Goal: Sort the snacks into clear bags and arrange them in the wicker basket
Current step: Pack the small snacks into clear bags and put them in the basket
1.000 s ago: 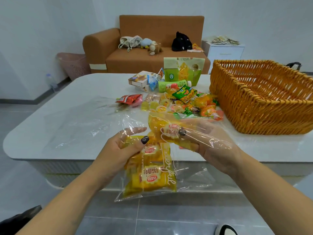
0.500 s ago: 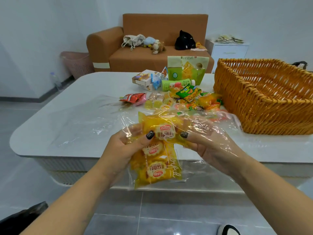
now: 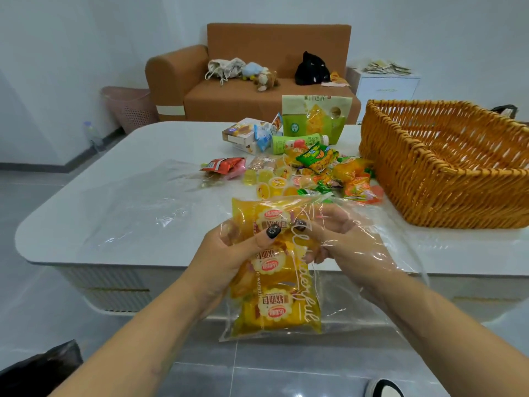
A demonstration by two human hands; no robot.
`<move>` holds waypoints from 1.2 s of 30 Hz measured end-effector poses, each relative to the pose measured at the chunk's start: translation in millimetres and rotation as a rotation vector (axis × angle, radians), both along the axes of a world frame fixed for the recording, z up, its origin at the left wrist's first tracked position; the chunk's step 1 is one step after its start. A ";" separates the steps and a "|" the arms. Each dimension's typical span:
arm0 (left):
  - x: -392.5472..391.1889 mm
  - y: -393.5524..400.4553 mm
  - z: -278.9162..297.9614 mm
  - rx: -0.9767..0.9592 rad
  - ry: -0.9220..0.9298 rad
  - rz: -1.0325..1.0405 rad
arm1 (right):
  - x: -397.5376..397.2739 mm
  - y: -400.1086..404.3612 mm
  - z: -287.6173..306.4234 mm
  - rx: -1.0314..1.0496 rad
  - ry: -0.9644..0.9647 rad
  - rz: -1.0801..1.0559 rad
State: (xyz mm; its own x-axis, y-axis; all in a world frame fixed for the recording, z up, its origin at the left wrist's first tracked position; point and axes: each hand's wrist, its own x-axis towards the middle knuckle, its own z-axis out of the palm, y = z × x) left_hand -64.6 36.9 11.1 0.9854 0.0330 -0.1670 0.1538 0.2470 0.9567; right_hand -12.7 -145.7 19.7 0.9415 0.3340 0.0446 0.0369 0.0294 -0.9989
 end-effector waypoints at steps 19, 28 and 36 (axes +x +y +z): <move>-1.5 -7.1 0.2 0.001 0.011 0.005 | 1.2 -13.5 2.0 -0.102 -0.151 0.103; -4.5 -11.4 2.0 0.126 0.025 -0.030 | -12.9 -16.9 6.8 -0.221 -0.064 0.163; -4.8 -11.6 -1.1 0.029 0.069 0.063 | -9.9 -9.5 3.5 -0.178 -0.009 0.176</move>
